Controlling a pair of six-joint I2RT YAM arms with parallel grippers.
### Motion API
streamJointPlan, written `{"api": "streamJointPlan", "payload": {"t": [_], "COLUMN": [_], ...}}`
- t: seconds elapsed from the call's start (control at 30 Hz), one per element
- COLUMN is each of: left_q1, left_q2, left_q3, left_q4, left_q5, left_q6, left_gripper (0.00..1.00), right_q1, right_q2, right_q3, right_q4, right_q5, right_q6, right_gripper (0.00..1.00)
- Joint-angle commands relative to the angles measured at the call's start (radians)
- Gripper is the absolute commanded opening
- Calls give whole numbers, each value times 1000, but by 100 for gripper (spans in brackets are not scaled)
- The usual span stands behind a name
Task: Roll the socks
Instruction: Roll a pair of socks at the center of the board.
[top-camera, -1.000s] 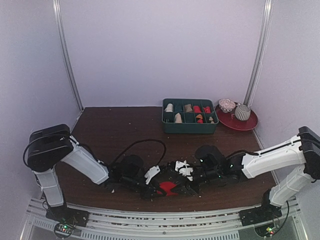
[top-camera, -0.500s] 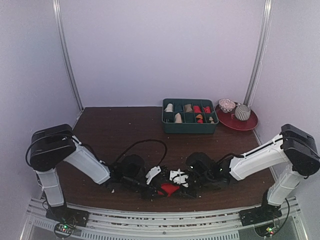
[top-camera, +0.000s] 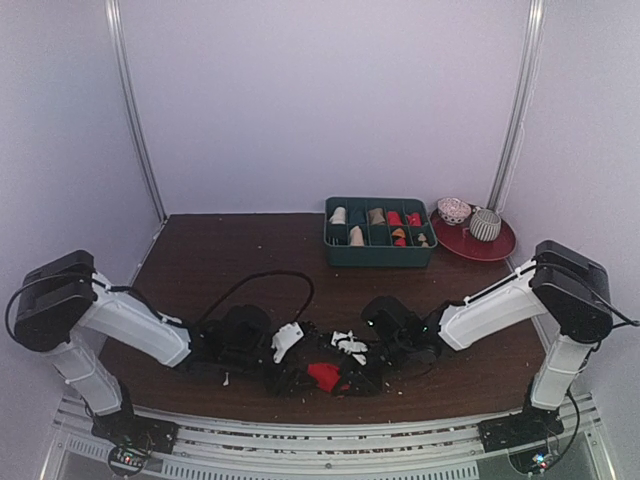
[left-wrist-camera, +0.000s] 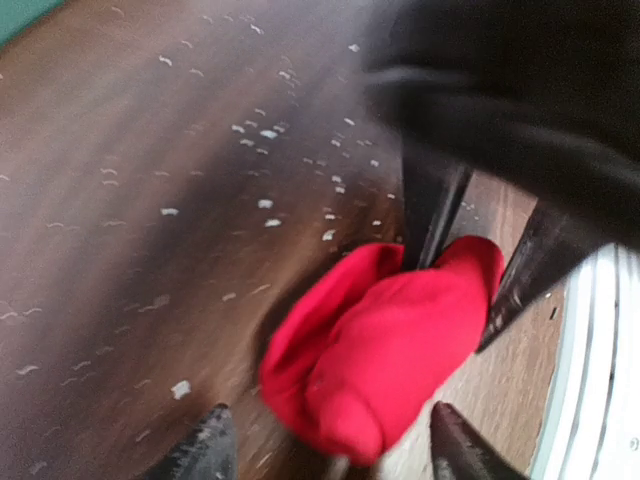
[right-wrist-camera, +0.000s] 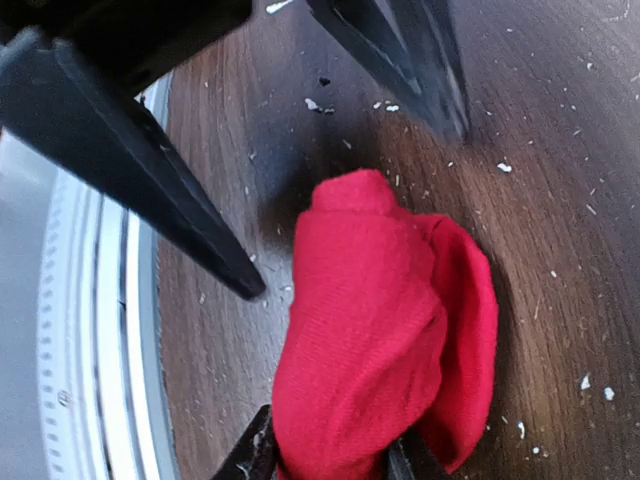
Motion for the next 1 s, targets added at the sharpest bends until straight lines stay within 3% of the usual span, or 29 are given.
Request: {"api": "streamJointPlan", "payload": {"t": [0.0,0.13,0.27,0.4,0.73,0.97], "left_q1": [-7,-7,-7,-7,-7,-7], "left_q2": [-148,-217,-230,-139,-14,32], "left_q3": [-74,-104,-127,-100,-99,-30], "left_q4": [50,96,175,193,235,194], "left_q5": [-143,-131,-52,2,127,148], "left_q6": [145,212,270,293,211,199], "left_gripper": [75,85,87,84,59,18], "right_q1": [-21,-34,-45,-64,-78,-77], "right_q2": [124,175,210,250,277,269], "right_q3": [-34,-13,25,57,88,102], "right_q4": [-183,-183,-224,-290,-323,-340], "right_q5": [-78,-154,-215,-243,-226,-188], "right_q6": [183,253,263,244,223,214], "right_gripper": [31,31,30,31,32,33]}}
